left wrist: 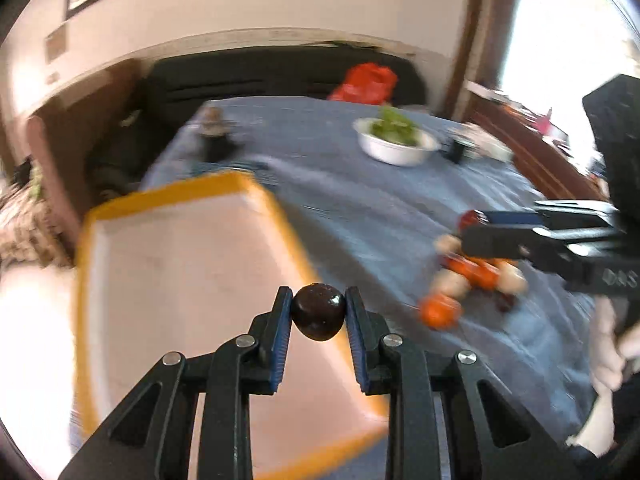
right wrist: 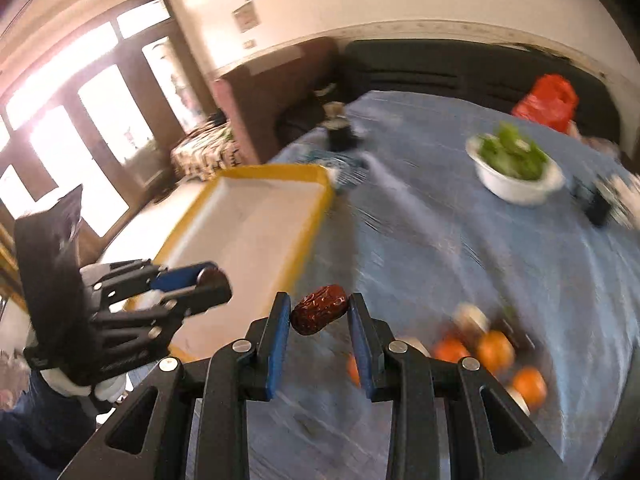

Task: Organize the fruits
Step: 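Carry plum and date to the yellow-rimmed tray and release both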

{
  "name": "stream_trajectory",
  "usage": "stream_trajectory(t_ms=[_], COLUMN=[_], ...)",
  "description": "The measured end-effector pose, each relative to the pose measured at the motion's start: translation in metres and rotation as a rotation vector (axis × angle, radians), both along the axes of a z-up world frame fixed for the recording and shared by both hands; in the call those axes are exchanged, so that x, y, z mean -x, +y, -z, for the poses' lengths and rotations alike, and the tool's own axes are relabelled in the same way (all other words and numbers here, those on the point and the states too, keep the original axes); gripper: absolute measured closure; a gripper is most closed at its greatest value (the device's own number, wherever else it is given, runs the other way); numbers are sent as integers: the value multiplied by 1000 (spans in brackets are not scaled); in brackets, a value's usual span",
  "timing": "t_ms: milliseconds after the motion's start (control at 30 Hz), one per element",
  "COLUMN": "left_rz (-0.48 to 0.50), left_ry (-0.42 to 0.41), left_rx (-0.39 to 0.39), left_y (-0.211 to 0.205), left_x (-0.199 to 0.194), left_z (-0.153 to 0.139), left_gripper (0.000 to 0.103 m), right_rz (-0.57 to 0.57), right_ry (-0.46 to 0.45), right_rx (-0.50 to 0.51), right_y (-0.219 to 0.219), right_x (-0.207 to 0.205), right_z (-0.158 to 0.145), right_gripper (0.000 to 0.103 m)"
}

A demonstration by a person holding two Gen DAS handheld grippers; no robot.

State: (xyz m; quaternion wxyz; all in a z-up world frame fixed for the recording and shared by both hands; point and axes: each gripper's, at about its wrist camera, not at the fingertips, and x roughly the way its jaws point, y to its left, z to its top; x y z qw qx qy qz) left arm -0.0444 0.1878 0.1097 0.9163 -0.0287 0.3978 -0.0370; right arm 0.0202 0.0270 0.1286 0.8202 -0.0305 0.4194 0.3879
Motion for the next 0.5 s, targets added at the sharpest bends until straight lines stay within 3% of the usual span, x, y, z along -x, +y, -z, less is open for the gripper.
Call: stream_trajectory(t_ms=[167,300,500], left_rz=[-134,-221,-286], left_ry=[59,111,178], left_rx=[-25,4,69], left_y=[64,101,122], left_x=[-47,-85,-120], left_z=[7,27,59], left_gripper=[77,77,77], right_rz=[-30,6,76], right_ry=[66,129,253], right_rx=[3,50,37], right_y=[77,125,153], right_x=[-42,-82,-131], right_z=[3,31,77], right_gripper=[70,70,69])
